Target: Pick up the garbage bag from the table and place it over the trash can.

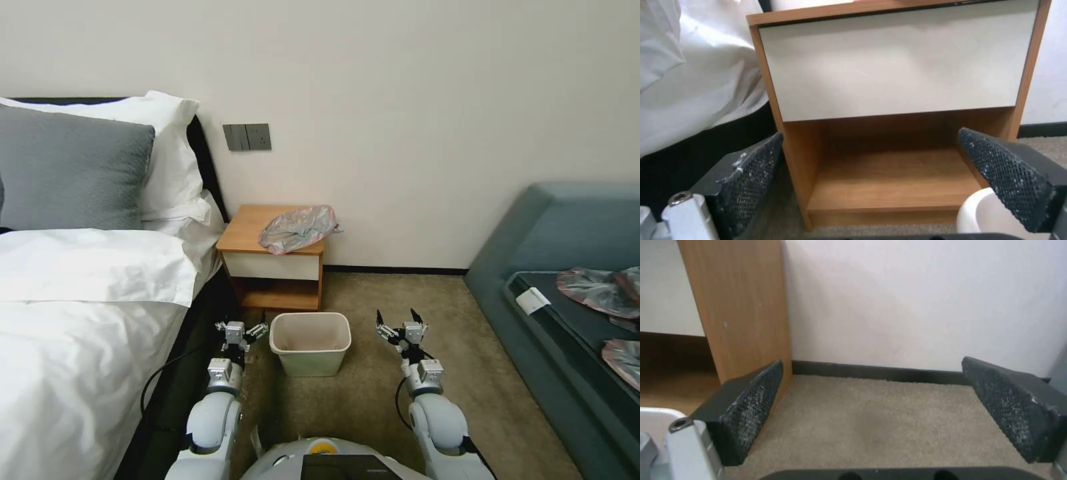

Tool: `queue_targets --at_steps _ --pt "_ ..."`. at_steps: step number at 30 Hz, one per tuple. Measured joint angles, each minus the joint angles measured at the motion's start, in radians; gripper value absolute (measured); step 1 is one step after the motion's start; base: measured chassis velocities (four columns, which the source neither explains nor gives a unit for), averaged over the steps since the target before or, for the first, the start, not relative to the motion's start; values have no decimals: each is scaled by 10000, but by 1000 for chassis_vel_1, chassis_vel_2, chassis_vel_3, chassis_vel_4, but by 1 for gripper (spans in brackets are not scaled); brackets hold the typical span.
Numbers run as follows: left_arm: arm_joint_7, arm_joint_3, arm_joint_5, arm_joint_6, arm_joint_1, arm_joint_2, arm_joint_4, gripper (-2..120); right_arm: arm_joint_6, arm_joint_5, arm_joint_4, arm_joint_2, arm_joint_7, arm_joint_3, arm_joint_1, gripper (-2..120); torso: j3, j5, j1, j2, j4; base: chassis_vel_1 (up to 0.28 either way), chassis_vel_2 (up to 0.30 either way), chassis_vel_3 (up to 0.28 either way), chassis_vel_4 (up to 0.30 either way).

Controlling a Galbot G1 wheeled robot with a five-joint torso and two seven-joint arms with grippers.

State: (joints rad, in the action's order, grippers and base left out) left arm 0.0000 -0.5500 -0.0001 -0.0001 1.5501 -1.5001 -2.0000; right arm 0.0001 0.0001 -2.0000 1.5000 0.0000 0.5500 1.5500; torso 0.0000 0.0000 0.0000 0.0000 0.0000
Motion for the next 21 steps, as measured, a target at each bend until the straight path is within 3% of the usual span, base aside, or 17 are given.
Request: queue_targets --at_steps 21 --pt "0 0 0 0 0 0 0 100 0 0 0 0 0 0 0 100 0 0 0 0 0 0 0 0 0"
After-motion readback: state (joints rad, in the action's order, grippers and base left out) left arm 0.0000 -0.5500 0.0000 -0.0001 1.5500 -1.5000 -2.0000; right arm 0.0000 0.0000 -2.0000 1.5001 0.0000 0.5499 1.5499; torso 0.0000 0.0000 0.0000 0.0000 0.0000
